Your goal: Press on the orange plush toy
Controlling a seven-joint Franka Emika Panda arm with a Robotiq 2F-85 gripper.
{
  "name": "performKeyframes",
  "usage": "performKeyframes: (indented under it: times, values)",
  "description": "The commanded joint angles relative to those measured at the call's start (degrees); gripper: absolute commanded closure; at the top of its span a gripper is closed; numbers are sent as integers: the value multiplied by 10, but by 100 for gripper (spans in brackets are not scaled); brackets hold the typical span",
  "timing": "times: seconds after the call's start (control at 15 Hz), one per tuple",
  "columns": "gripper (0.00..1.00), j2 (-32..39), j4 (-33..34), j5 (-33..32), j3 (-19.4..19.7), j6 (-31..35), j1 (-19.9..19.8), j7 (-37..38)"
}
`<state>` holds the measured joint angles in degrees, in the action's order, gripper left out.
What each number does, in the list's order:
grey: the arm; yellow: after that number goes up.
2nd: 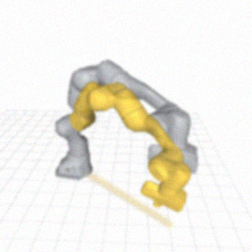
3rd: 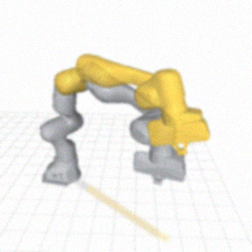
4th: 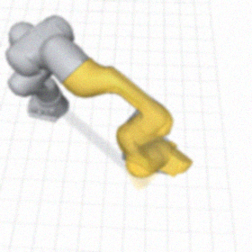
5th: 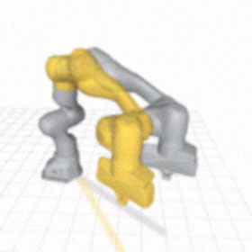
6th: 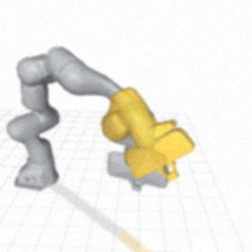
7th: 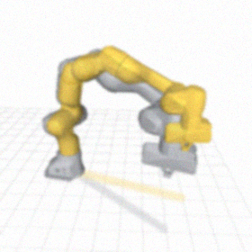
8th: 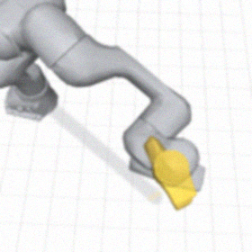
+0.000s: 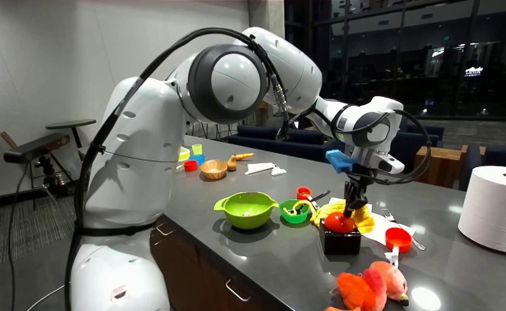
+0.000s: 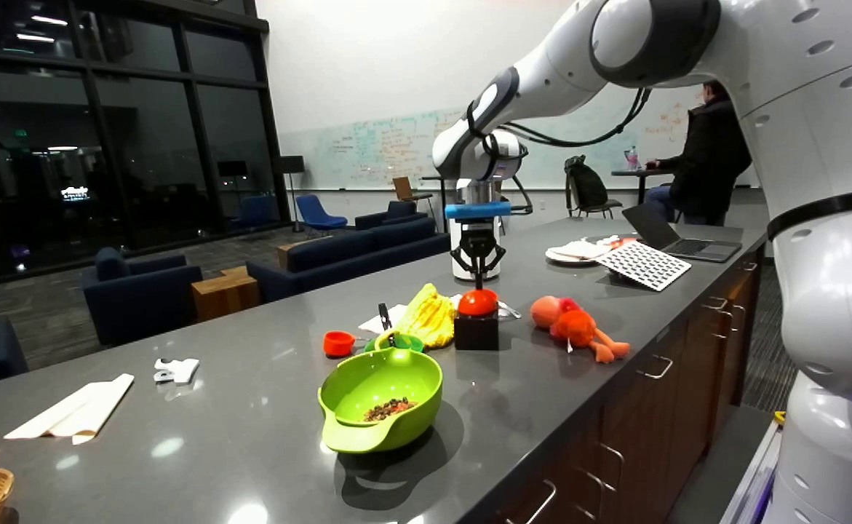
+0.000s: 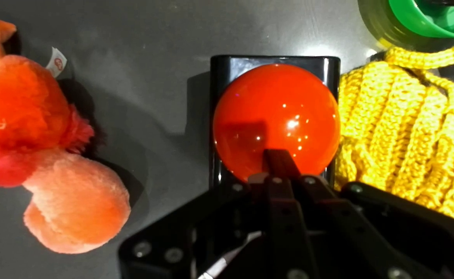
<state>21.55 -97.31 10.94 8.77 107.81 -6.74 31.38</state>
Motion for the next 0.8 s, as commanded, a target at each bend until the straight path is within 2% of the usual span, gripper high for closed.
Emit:
performKeyframes:
  times: [0.0, 0.73]
  values:
    - [100, 9, -31, 18, -2, 14, 2, 3]
    - [100, -3, 13, 9, -1, 1, 3, 1]
